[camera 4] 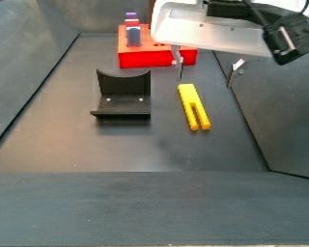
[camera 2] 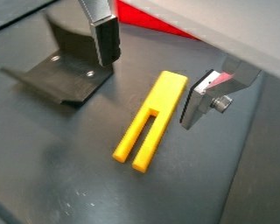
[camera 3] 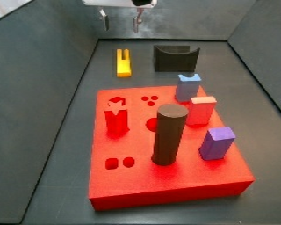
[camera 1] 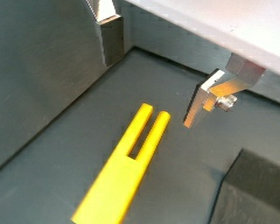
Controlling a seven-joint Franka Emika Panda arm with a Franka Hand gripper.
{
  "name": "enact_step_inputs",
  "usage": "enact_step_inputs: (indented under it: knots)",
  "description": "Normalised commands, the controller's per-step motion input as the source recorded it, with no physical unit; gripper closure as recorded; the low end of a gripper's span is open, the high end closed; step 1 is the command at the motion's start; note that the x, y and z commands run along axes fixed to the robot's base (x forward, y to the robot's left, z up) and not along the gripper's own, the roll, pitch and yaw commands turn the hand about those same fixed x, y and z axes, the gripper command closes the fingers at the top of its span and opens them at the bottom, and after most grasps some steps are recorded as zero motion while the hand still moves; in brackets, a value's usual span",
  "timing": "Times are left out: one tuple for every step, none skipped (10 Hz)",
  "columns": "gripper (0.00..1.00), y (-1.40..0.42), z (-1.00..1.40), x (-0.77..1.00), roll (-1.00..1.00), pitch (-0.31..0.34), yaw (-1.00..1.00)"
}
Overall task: Pick up the square-circle object. Move up. Rotate the square-circle object. Place the square-circle object on the fixture. Regrasp the square-circle object. Move to above the board. Insert the square-circle object.
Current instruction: Rotate the square-circle object.
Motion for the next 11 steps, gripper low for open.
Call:
enact_step_inputs:
  knots:
    - [0.0, 0.0, -0.04, 0.04, 0.01, -0.038, 0.86]
    - [0.0, 0.0, -0.04, 0.04, 0.01, -0.038, 0.62]
    - [0.0, 0.0, -0.04, 0.04, 0.01, -0.037, 0.36]
    - [0.0, 0.0, -0.04, 0.04, 0.01, -0.037, 0.23]
    - [0.0, 0.0, -1.0, 0.0, 0.0, 0.0, 0.0]
    - [0.0, 0.0, -1.0, 0.01, 0.0, -0.012, -0.03]
    - [0.0, 0.0, -1.0, 0.02, 0.0, -0.025, -0.03]
    - [0.0, 0.0, -1.0, 0.02, -0.01, -0.028, -0.02]
    - [0.0, 0.01, -1.0, 0.03, -0.02, -0.03, -0.01]
    - [0.0, 0.01, -1.0, 0.04, -0.03, -0.029, -0.01]
    - [0.0, 0.01, -0.89, 0.05, -0.05, -0.031, 0.0]
